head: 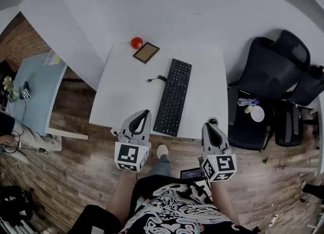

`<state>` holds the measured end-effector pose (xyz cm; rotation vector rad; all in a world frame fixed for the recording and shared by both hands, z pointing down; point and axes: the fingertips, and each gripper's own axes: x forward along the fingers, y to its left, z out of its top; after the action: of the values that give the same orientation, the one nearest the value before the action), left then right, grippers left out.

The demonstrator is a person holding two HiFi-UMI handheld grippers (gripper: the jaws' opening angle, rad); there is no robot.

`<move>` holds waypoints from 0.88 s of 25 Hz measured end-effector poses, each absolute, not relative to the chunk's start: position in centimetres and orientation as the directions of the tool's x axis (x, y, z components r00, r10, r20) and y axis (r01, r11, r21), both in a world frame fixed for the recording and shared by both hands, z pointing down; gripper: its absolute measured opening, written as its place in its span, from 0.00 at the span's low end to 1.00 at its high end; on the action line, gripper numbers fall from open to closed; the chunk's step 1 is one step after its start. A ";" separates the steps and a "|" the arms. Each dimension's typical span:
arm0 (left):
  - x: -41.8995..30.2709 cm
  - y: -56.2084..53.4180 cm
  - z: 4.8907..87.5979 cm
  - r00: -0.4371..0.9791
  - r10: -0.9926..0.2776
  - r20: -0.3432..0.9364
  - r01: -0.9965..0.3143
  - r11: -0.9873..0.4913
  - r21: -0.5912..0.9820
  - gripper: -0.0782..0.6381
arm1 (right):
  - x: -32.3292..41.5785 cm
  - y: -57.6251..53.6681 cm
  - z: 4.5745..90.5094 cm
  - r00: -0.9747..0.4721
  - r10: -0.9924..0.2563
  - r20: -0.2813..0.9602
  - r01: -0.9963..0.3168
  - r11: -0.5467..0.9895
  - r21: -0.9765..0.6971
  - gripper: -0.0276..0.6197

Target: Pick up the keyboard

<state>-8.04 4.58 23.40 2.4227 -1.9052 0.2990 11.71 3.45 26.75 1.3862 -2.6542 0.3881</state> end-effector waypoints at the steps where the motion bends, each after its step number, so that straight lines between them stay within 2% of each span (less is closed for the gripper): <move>1: -8.6 3.3 23.9 0.232 -0.953 0.193 -0.964 -0.251 -0.082 0.14 | 11.0 2.1 27.3 -0.568 -0.787 0.239 -0.823 0.541 -0.173 0.09; 11: -11.1 -3.6 30.9 0.347 -0.878 0.330 -0.933 -0.357 0.033 0.14 | 5.9 -4.4 33.3 -0.548 -0.742 0.385 -0.836 0.487 -0.252 0.09; 16: -11.5 -5.5 34.2 0.385 -0.835 0.394 -0.918 -0.390 0.071 0.14 | 4.5 -6.0 35.4 -0.557 -0.726 0.404 -0.820 0.405 -0.405 0.09; 22: -11.0 -7.3 37.9 0.444 -0.761 0.472 -0.885 -0.456 0.097 0.14 | 4.5 -7.7 38.7 -0.518 -0.704 0.485 -0.852 0.375 -0.366 0.09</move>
<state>-11.01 -7.32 37.89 2.3705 -1.4051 0.5239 4.49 -7.66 38.73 1.3829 -2.3884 0.8619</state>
